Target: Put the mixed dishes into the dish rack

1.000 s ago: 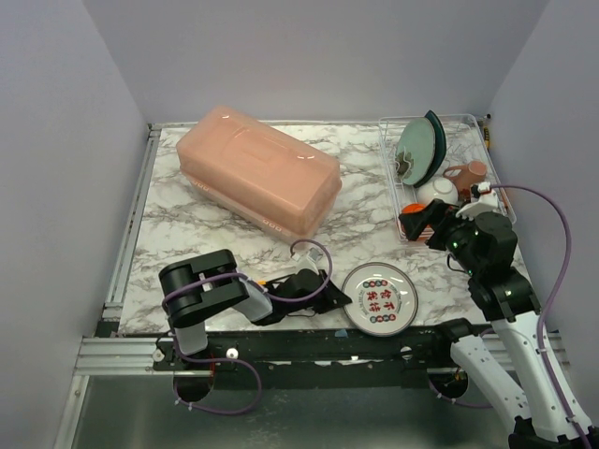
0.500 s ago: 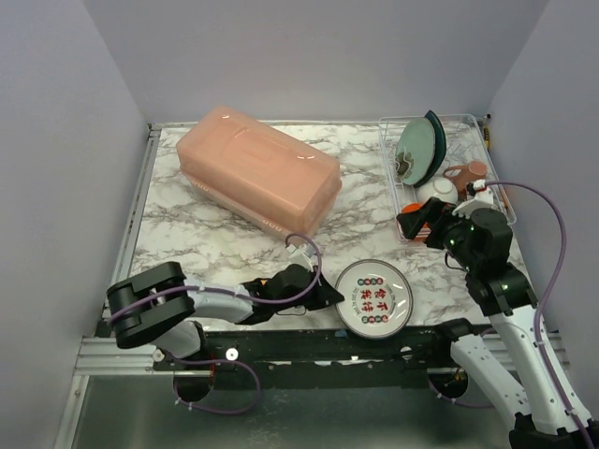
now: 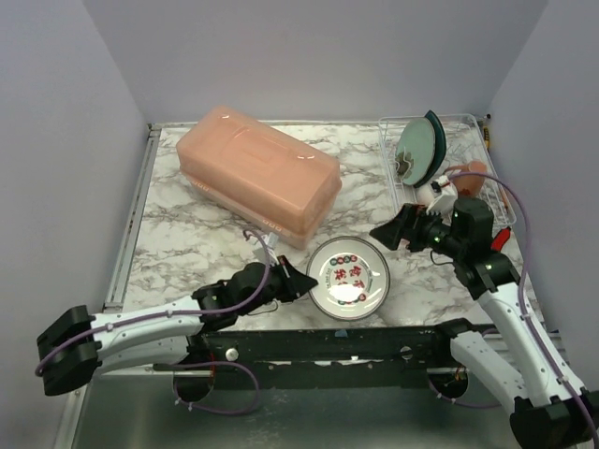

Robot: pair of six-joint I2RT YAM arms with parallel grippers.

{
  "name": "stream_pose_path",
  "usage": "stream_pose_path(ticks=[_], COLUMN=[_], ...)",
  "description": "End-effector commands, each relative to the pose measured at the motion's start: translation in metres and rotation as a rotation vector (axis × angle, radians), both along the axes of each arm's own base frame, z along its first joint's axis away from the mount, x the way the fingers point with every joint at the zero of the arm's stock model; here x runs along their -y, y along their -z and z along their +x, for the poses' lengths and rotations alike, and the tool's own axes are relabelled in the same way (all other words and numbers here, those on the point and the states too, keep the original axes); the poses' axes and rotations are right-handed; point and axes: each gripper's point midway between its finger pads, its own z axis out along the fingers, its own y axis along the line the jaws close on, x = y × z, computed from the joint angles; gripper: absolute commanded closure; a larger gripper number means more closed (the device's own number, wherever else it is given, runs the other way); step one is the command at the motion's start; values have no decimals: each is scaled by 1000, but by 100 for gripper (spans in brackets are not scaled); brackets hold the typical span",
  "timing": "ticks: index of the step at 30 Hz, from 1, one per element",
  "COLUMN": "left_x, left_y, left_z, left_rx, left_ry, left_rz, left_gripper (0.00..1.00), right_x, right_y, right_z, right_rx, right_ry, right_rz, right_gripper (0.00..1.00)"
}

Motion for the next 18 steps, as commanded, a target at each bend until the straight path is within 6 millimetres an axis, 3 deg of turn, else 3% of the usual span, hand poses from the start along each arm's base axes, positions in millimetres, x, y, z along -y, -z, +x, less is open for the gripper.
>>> stream_pose_path(ticks=[1,10,18], left_x=[-35,-80,-72], left_y=[-25,-59,-76], left_z=[18,25,27], left_rx=[95,171,168], left_ry=[-118,-218,-202], left_rz=[16,-70,-124], left_gripper=[100,100,100], right_x=[-40,-59,-71], right_y=[8,15,15], right_z=[-34,-52,-69], right_rx=[-62,-146,-190], right_ry=[-329,-475,-522], right_rz=[105,222,374], right_gripper=[0,1,11])
